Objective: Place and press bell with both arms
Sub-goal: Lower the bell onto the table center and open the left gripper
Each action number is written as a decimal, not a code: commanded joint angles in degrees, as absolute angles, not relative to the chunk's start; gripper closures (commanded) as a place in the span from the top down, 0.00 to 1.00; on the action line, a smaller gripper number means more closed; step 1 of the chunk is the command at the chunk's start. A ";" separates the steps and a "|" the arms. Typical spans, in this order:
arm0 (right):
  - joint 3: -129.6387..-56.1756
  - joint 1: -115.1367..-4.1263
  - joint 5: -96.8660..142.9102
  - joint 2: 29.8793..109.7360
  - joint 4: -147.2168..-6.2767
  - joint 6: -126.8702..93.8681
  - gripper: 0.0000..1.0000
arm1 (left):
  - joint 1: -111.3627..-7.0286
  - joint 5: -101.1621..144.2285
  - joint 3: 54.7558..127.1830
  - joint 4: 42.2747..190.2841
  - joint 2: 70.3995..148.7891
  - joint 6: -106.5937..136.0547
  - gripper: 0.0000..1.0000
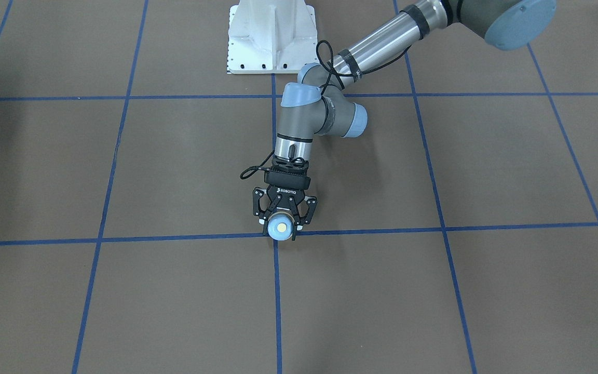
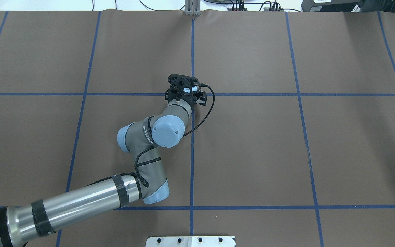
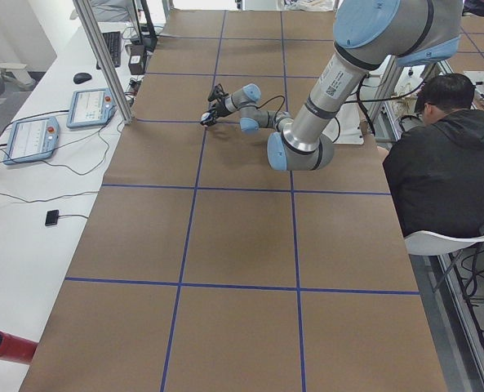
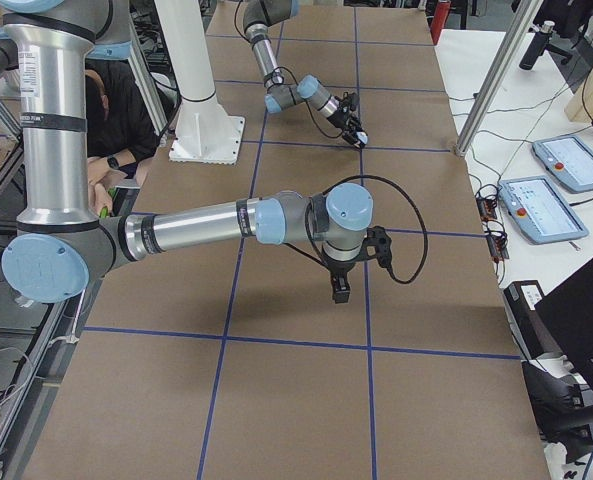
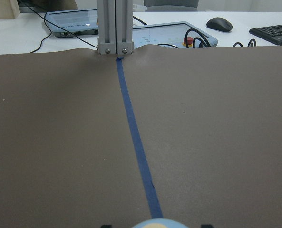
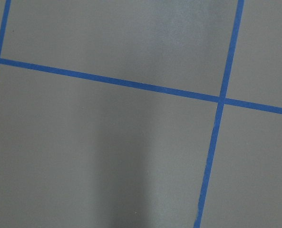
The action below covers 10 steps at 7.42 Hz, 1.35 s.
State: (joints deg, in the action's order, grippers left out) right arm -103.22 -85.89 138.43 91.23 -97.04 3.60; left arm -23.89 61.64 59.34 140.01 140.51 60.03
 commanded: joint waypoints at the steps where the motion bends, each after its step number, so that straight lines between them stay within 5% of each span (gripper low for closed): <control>1: -102.04 -85.78 138.43 90.26 -97.03 3.60 1.00 | -23.47 61.52 59.24 139.84 140.97 60.03 0.60; 3: -102.13 -85.87 138.43 90.26 -97.12 3.60 1.00 | -22.94 61.09 59.33 139.83 140.98 60.03 1.00; 7: -102.57 -85.61 137.99 89.57 -97.21 2.99 1.00 | -25.47 64.13 60.82 139.66 142.64 58.81 1.00; 10: -101.35 -77.21 137.55 80.47 -97.38 -15.65 1.00 | -36.43 84.30 66.16 127.67 140.90 54.95 1.00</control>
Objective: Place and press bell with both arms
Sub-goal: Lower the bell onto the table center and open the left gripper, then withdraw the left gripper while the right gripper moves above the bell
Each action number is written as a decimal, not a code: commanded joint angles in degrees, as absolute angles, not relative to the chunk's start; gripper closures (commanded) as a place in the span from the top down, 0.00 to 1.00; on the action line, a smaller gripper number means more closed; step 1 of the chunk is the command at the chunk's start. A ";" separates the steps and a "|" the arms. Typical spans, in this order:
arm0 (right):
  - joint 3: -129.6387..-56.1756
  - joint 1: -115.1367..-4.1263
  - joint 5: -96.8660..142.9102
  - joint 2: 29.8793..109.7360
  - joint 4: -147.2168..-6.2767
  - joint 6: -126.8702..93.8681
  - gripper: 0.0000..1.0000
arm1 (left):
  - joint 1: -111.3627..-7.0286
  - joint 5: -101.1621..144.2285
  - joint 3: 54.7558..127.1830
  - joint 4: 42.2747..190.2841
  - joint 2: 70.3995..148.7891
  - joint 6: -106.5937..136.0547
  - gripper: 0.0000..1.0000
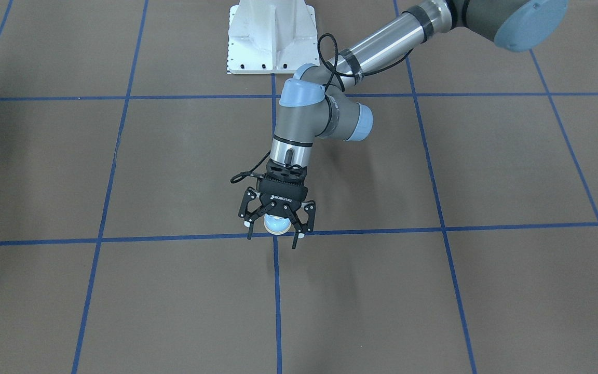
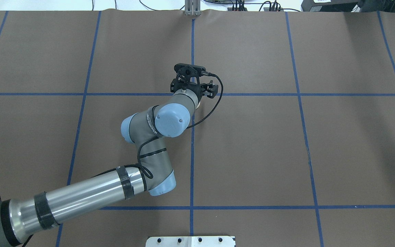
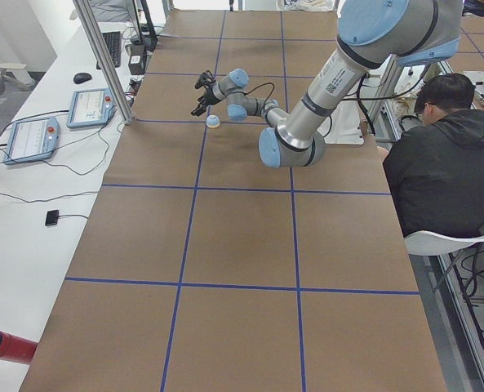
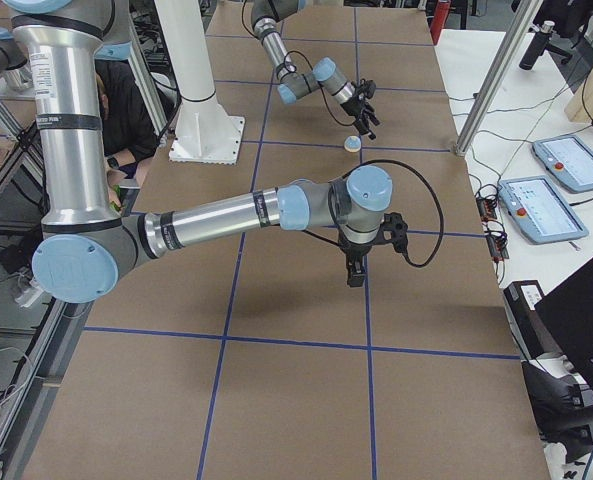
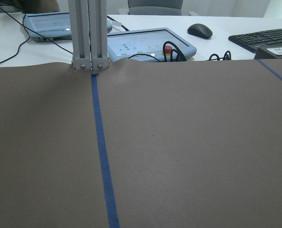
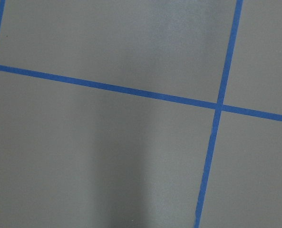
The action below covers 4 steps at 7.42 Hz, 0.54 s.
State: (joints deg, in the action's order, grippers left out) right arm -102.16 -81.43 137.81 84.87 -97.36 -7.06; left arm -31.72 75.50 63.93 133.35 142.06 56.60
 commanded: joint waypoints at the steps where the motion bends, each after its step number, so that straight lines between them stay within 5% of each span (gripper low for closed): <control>1: -101.08 -72.64 136.24 74.94 -97.47 -24.26 1.00 | -39.61 88.90 68.44 124.66 137.41 54.32 1.00; 4: -98.28 -57.52 128.96 60.25 -97.21 -46.43 0.99 | -50.41 104.29 78.80 123.22 118.64 42.15 1.00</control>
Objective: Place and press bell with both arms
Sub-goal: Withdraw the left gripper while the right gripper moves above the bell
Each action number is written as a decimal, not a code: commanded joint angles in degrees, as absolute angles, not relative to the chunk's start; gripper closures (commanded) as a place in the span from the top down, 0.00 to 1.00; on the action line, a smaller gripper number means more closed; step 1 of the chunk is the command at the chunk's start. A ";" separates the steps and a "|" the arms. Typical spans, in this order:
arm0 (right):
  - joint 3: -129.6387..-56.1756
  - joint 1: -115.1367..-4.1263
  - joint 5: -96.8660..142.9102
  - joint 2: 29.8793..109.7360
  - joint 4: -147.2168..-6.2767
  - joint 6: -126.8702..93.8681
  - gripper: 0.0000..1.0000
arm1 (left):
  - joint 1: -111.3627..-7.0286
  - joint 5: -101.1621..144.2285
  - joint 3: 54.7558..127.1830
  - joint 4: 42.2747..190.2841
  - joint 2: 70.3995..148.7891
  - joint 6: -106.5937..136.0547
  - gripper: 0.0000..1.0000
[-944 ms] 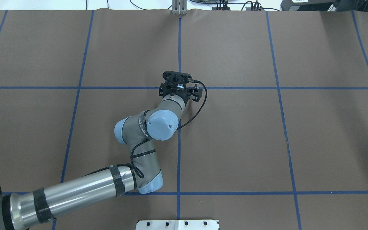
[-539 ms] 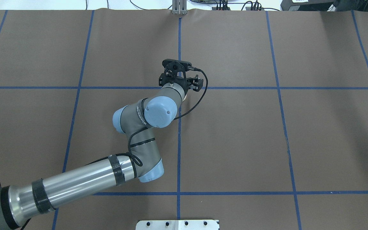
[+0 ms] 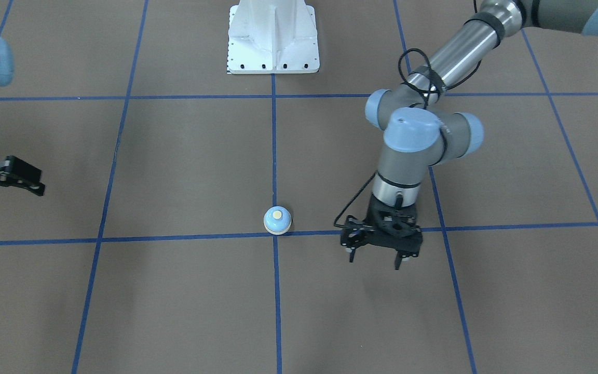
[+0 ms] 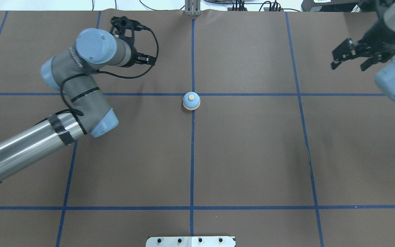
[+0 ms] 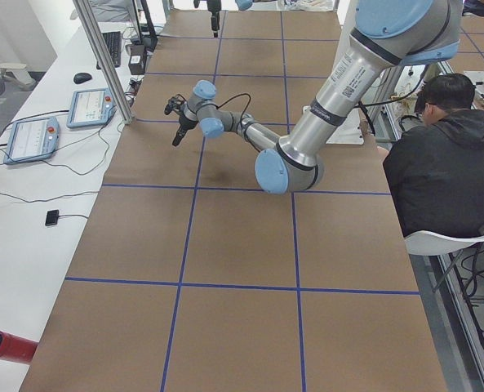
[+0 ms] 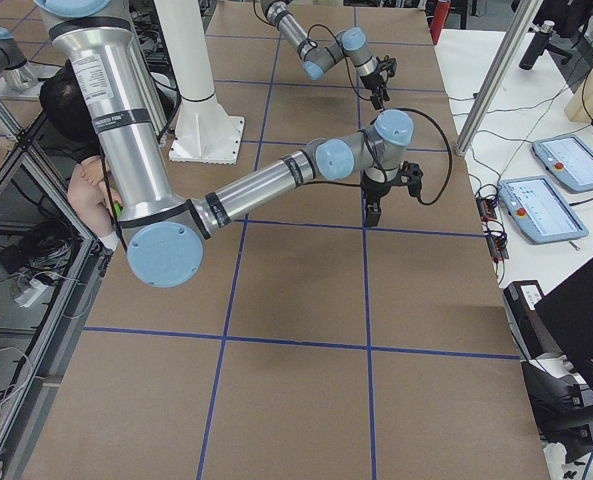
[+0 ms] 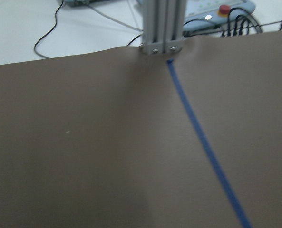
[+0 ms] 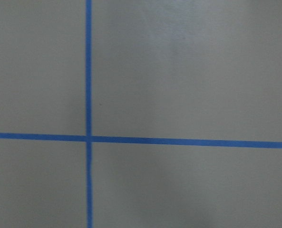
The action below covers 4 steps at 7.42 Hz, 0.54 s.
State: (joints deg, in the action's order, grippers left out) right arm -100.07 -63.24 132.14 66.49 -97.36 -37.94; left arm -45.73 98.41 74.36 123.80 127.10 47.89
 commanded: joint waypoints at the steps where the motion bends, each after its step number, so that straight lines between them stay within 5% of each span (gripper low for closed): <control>1: -96.26 -54.35 126.76 56.20 -97.12 -51.37 0.96 | -53.15 106.41 83.28 123.14 110.56 36.44 1.00; 2: -93.54 -51.45 124.56 51.90 -97.03 -58.20 0.70 | -55.35 108.96 87.32 123.13 103.17 32.91 1.00; 3: -91.17 -48.11 121.58 47.77 -97.03 -60.88 0.28 | -57.46 112.29 90.76 122.96 96.83 30.35 1.00; 4: -89.58 -45.29 118.59 45.64 -97.03 -61.43 0.00 | -60.35 116.67 94.53 122.00 90.50 28.32 1.00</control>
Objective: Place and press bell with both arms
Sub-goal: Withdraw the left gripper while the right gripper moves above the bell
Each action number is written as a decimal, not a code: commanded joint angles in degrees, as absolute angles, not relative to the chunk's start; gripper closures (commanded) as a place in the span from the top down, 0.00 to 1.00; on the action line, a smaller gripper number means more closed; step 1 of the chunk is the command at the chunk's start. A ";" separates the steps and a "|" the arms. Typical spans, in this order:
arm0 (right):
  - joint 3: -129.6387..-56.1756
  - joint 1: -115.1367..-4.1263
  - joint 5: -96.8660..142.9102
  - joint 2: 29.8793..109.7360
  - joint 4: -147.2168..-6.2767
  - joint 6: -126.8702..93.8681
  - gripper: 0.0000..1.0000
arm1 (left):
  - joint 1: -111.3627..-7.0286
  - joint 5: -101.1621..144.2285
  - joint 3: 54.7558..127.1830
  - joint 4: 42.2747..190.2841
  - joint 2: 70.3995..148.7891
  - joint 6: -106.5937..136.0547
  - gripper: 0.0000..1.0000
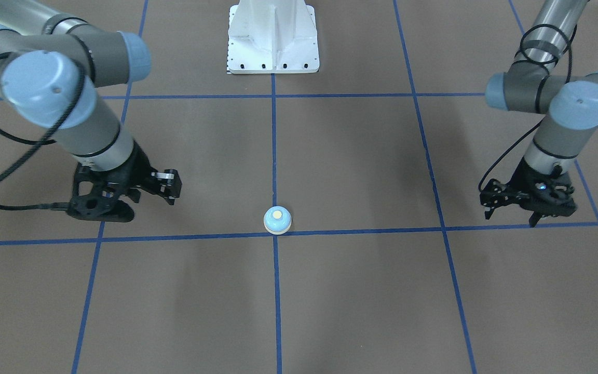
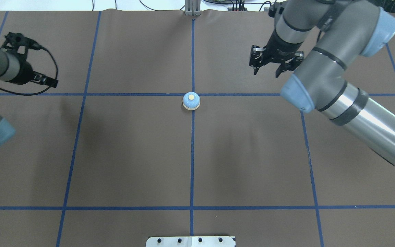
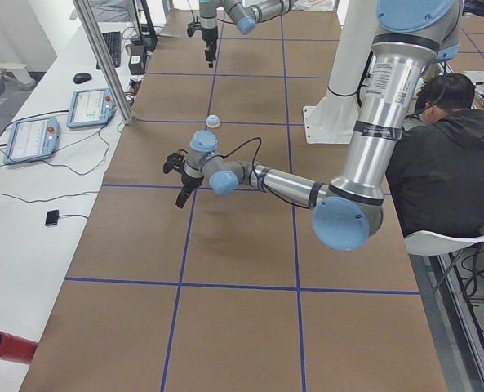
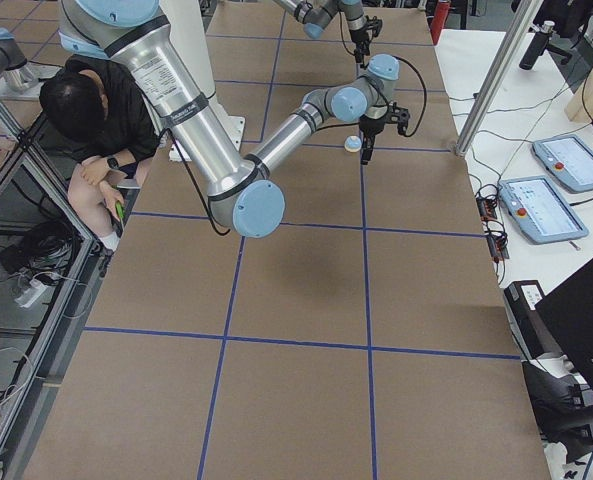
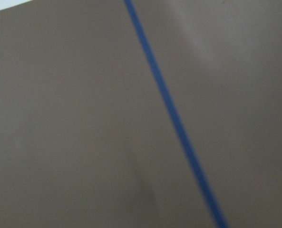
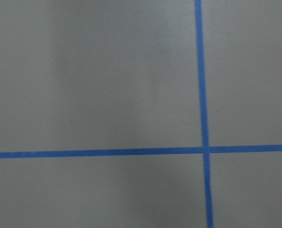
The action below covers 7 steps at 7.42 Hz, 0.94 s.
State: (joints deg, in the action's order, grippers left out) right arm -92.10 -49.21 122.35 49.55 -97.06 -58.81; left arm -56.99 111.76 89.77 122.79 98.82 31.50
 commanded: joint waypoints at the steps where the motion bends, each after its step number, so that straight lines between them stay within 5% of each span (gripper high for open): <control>1: -88.78 -43.44 116.82 44.57 -97.03 -61.87 0.00 | -63.16 119.24 97.62 121.04 85.05 24.65 1.00; 5: -72.99 -39.29 114.26 37.53 -85.22 -61.61 0.00 | -72.40 119.45 113.26 94.65 77.43 3.75 1.00; 7: -72.07 -38.68 114.26 37.53 -84.82 -61.17 0.00 | -73.30 119.53 113.73 93.52 77.78 2.72 1.00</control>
State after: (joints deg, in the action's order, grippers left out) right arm -73.12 -39.14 114.34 37.63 -85.87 -61.44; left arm -72.57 119.48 113.04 95.28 77.62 4.05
